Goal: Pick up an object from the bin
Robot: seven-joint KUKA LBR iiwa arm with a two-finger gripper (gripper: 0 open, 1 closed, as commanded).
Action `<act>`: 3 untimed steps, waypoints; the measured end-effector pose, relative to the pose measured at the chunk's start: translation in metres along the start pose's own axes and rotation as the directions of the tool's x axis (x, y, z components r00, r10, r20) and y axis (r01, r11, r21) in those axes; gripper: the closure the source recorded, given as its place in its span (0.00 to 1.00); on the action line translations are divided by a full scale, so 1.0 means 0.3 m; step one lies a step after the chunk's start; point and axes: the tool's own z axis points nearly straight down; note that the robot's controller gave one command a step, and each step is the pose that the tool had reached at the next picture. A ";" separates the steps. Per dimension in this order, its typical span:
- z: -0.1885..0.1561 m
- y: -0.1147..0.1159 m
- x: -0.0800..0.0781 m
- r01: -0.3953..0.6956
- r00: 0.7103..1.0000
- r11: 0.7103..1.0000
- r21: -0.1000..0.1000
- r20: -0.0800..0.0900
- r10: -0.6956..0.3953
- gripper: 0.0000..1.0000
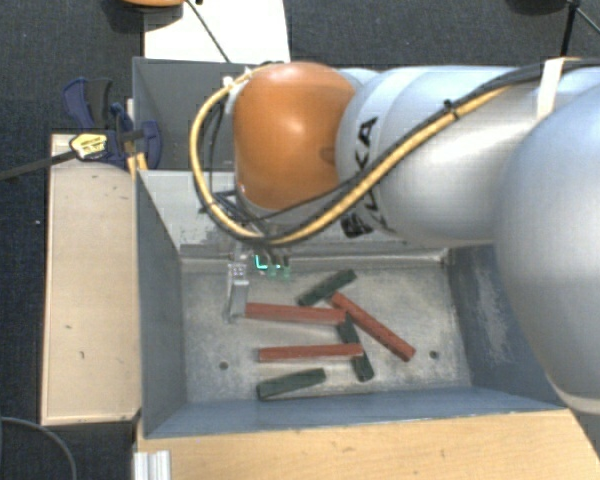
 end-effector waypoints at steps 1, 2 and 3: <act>-0.015 -0.004 -0.007 -0.005 1.000 1.000 -0.002 0.008 0.005 0.00; 0.058 -0.094 -0.008 0.116 0.993 0.993 -0.004 0.012 -0.116 0.00; 0.281 -0.214 -0.030 0.240 0.971 0.971 0.002 0.012 -0.240 0.00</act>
Offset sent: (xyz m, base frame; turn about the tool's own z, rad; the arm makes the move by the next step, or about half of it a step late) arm 0.0040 -0.0937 -0.0657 -0.3067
